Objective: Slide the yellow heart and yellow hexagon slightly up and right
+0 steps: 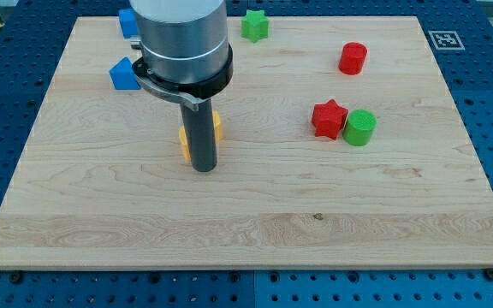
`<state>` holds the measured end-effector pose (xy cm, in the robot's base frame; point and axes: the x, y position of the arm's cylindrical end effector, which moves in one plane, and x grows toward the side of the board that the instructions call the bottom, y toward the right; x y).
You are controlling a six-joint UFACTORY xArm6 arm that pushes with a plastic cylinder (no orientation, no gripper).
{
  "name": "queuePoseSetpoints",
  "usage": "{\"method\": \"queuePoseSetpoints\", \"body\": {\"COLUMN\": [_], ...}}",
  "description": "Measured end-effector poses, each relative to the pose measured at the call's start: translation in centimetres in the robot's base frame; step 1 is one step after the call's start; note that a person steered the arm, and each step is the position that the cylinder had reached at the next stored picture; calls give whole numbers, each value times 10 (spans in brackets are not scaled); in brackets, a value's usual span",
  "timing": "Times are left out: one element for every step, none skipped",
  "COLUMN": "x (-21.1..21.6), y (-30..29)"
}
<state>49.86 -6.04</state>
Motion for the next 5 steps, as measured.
{"method": "queuePoseSetpoints", "body": {"x": [4,3,2,2,-1], "y": [-9,-22,-30,-30,-43]}}
